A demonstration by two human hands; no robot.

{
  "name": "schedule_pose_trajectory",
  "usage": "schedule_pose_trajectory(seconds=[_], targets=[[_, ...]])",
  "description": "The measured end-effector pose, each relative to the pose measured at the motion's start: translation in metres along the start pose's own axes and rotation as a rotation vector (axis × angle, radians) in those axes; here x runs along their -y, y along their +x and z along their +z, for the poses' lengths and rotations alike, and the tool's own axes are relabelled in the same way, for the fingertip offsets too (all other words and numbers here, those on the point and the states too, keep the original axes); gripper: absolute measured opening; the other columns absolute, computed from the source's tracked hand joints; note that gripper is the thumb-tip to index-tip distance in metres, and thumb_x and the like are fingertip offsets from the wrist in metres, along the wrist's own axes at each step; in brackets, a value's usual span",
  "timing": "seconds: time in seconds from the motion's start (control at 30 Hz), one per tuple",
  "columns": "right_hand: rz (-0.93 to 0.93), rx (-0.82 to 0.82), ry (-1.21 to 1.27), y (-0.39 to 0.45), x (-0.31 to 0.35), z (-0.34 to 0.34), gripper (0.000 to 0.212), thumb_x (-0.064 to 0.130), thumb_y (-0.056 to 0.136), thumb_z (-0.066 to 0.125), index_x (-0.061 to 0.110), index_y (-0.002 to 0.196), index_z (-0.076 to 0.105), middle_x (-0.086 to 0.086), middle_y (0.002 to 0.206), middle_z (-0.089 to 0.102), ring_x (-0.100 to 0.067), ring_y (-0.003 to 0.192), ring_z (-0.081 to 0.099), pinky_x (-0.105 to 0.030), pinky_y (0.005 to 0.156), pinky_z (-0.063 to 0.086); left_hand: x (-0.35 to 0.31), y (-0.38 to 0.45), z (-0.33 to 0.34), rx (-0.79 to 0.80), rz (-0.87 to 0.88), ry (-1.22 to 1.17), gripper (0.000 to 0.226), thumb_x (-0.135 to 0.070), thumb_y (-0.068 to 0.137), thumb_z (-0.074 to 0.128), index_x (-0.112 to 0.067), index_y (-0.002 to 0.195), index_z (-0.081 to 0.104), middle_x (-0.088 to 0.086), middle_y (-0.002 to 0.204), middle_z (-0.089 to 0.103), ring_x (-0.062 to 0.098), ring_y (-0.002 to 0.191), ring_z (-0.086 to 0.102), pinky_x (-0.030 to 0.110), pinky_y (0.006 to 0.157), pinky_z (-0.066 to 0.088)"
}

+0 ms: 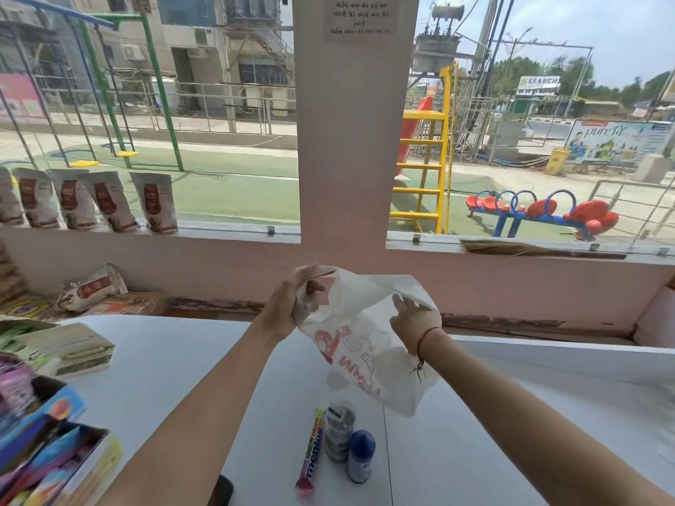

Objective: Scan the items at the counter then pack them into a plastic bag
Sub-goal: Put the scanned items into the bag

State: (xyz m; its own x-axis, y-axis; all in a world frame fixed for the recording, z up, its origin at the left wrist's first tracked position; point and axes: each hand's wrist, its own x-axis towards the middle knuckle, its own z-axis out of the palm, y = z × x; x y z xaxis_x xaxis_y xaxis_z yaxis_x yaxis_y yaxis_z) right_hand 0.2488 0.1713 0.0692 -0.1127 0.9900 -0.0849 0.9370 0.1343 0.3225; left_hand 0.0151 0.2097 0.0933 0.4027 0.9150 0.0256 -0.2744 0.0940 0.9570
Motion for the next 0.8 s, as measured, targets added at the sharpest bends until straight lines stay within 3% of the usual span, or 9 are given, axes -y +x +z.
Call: schedule_pose_trajectory(seconds=[0.07, 0.13, 0.2, 0.3, 0.37, 0.47, 0.6, 0.73, 0.8], targets=[[-0.011, -0.261, -0.157, -0.004, 0.001, -0.002, 0.017, 0.012, 0.081, 0.07, 0.012, 0.098, 0.075, -0.007, 0.136, 0.057, -0.024, 0.125, 0.054, -0.035, 0.095, 0.052, -0.001, -0.01, -0.004, 0.041, -0.078, 0.116, 0.04, -0.044, 0.072, 0.07, -0.015, 0.099, 0.068, -0.004, 0.05, 0.041, 0.01, 0.041, 0.034, 0.019, 0.044, 0.036], [-0.088, -0.32, -0.19, -0.005, 0.001, 0.007, 0.025, 0.006, 0.094, 0.049, 0.007, 0.109, 0.069, -0.007, 0.131, 0.058, -0.029, 0.12, 0.055, -0.036, 0.095, 0.052, 0.001, -0.02, -0.01, 0.131, -0.178, 0.263, 0.038, -0.043, 0.069, 0.072, -0.015, 0.093, 0.067, -0.003, 0.05, 0.043, 0.011, 0.046, 0.039, 0.024, 0.056, 0.044], [-0.232, -0.284, -0.013, -0.011, 0.003, 0.02, 0.035, 0.004, 0.099, 0.035, 0.006, 0.121, 0.062, -0.008, 0.135, 0.057, -0.028, 0.122, 0.052, -0.036, 0.102, 0.046, 0.008, -0.028, -0.014, 0.127, -0.183, 0.343, 0.025, -0.036, 0.077, 0.071, -0.014, 0.087, 0.067, -0.002, 0.057, 0.055, 0.01, 0.052, 0.052, 0.039, 0.077, 0.054], [-0.4, -0.231, 0.501, -0.035, 0.025, 0.018, 0.024, 0.014, 0.096, 0.053, 0.008, 0.11, 0.071, -0.009, 0.111, 0.073, -0.023, 0.093, 0.069, -0.035, 0.085, 0.059, 0.024, -0.037, -0.012, 0.015, -0.109, 0.346, 0.032, -0.037, 0.085, 0.065, -0.008, 0.098, 0.068, -0.002, 0.062, 0.064, 0.012, 0.056, 0.059, 0.048, 0.089, 0.053], [-0.464, -0.021, 0.697, -0.048, 0.046, 0.02, 0.032, 0.038, 0.087, 0.066, 0.012, 0.105, 0.07, -0.006, 0.101, 0.076, -0.017, 0.082, 0.071, -0.034, 0.076, 0.062, 0.036, -0.042, -0.006, -0.042, -0.088, 0.328, 0.04, -0.04, 0.087, 0.062, -0.004, 0.103, 0.066, -0.003, 0.055, 0.059, 0.01, 0.049, 0.052, 0.046, 0.081, 0.055], [-0.466, 0.228, 0.565, -0.06, 0.069, 0.031, 0.069, 0.063, 0.066, 0.074, 0.023, 0.117, 0.047, -0.005, 0.113, 0.069, -0.023, 0.093, 0.064, -0.039, 0.085, 0.056, 0.047, -0.05, 0.005, -0.101, -0.045, 0.338, 0.022, -0.041, 0.088, 0.06, -0.026, 0.075, 0.069, -0.004, 0.047, 0.047, 0.009, 0.041, 0.038, 0.028, 0.054, 0.044], [-0.389, 0.097, 0.528, -0.063, 0.083, 0.047, 0.087, 0.062, 0.063, 0.077, 0.02, 0.125, 0.033, -0.01, 0.127, 0.056, -0.031, 0.097, 0.061, -0.045, 0.085, 0.057, 0.056, -0.057, 0.011, -0.145, -0.049, 0.376, 0.023, -0.039, 0.088, 0.06, -0.021, 0.075, 0.056, -0.009, 0.044, 0.043, 0.006, 0.039, 0.035, 0.016, 0.042, 0.036], [-0.475, 0.031, 0.589, -0.057, 0.09, 0.049, 0.057, 0.045, 0.076, 0.075, 0.023, 0.123, 0.052, -0.013, 0.108, 0.07, -0.025, 0.082, 0.063, -0.033, 0.074, 0.058, 0.061, -0.063, 0.008, -0.198, -0.055, 0.364, 0.023, -0.042, 0.087, 0.061, -0.023, 0.075, 0.057, -0.012, 0.04, 0.049, 0.005, 0.034, 0.041, 0.013, 0.038, 0.037], [-0.4, -0.085, 0.763, -0.053, 0.078, 0.043, 0.05, 0.045, 0.074, 0.076, 0.021, 0.115, 0.06, -0.009, 0.102, 0.073, -0.02, 0.073, 0.064, -0.023, 0.064, 0.055, 0.059, -0.063, 0.003, -0.245, -0.063, 0.331, 0.024, -0.043, 0.087, 0.061, -0.022, 0.076, 0.059, -0.009, 0.042, 0.042, 0.005, 0.036, 0.034, 0.014, 0.039, 0.033]])
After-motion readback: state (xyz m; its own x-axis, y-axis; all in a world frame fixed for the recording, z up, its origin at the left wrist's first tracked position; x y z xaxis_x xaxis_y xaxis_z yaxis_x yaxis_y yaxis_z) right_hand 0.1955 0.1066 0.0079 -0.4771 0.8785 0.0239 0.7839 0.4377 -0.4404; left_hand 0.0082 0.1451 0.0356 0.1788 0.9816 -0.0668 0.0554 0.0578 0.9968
